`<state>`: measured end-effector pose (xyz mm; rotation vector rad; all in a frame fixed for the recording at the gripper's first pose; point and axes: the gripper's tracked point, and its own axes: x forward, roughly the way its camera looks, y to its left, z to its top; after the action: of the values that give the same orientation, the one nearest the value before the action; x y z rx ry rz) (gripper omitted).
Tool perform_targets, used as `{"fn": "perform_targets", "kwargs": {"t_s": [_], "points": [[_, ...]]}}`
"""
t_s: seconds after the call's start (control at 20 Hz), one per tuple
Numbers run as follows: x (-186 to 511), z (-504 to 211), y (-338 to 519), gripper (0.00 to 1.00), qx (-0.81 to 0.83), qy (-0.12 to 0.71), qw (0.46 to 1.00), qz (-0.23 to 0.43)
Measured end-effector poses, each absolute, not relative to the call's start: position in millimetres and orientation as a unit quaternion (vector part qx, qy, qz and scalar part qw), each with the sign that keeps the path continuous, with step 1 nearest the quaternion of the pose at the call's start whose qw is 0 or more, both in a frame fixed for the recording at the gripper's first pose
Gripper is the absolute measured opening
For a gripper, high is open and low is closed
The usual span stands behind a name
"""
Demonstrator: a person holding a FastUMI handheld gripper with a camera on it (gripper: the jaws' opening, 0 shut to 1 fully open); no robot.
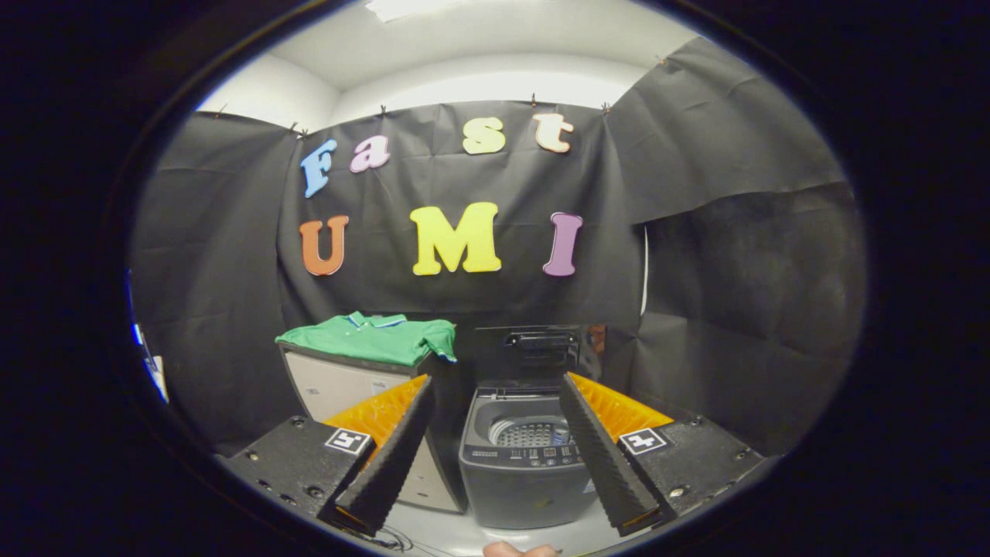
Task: Put the clothes into the washing machine and then close the washing machine lid.
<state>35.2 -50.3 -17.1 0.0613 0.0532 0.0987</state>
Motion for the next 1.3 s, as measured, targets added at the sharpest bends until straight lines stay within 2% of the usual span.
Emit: {"fn": "perform_targets", "kwargs": {"t_s": [0.7,0.9,1.3], "points": [[65.6,5.4,-49.9,1.0,0.039,0.028,0.993,0.105],[77.6,4.1,-28.4,1.0,0.038,0.057,0.992,0.107],[123.4,17.2,48.0,1.0,0.04,0.058,0.994,0.089]]}}
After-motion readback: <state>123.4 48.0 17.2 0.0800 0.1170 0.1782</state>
